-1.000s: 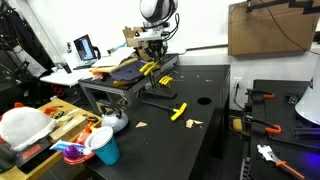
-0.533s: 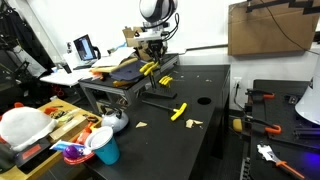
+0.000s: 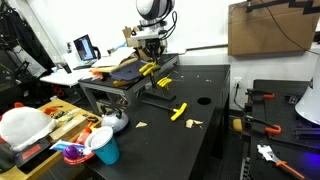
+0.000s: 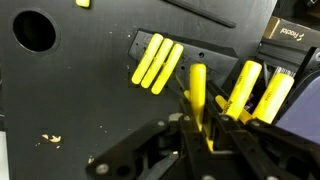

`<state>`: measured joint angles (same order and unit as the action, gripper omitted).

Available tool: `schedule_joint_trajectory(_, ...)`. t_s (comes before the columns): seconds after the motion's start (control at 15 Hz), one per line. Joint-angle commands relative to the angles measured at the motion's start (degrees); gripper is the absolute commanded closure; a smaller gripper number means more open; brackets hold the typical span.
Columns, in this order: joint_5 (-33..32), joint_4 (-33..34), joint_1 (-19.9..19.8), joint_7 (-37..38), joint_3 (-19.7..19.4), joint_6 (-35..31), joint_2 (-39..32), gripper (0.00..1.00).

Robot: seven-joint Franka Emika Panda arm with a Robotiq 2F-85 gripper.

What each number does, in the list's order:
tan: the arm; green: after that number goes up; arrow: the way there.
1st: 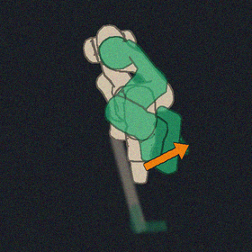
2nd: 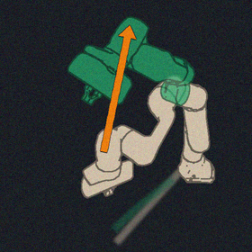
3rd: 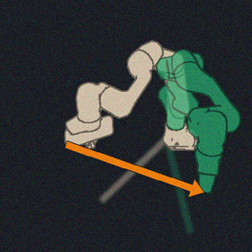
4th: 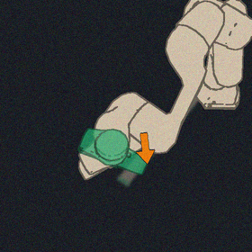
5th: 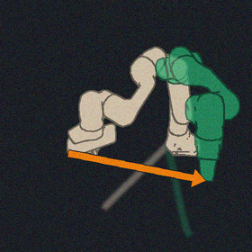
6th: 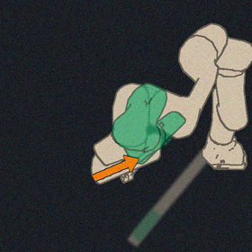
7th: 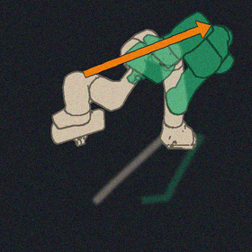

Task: Remove one black object from the black stand

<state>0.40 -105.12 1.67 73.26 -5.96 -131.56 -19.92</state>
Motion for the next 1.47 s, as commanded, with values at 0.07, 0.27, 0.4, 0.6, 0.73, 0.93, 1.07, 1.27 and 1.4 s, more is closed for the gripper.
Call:
schedule_joint_trajectory(0.07, -0.1, 1.1, 0.5, -0.6, 0.3, 3.4, 3.0, 0.96)
schedule_joint_trajectory(0.27, -0.6, 1.0, 0.8, -0.5, 0.6, 3.9, 4.5, 0.96)
schedule_joint_trajectory(0.4, -1.1, 0.8, 1.1, -0.4, 0.9, 4.1, 5.6, 0.96)
schedule_joint_trajectory(0.6, -1.7, 0.3, 1.5, -1.0, 1.5, 4.7, 7.4, 0.96)
schedule_joint_trajectory(0.73, -2.6, -0.2, 2.0, -1.5, 2.0, 5.2, 8.7, 0.96)
schedule_joint_trajectory(0.93, -2.8, -1.0, 2.4, -3.6, 3.4, 6.2, 10.5, 0.96)
schedule_joint_trajectory(1.07, -2.4, -1.5, 2.6, -5.6, 4.5, 6.7, 11.6, 0.96)
schedule_joint_trajectory(1.27, -1.7, -2.5, 3.0, -8.6, 5.9, 6.6, 12.3, 0.96)
schedule_joint_trajectory(1.4, -1.5, -3.2, 3.2, -9.9, 6.6, 6.4, 12.4, 0.96)
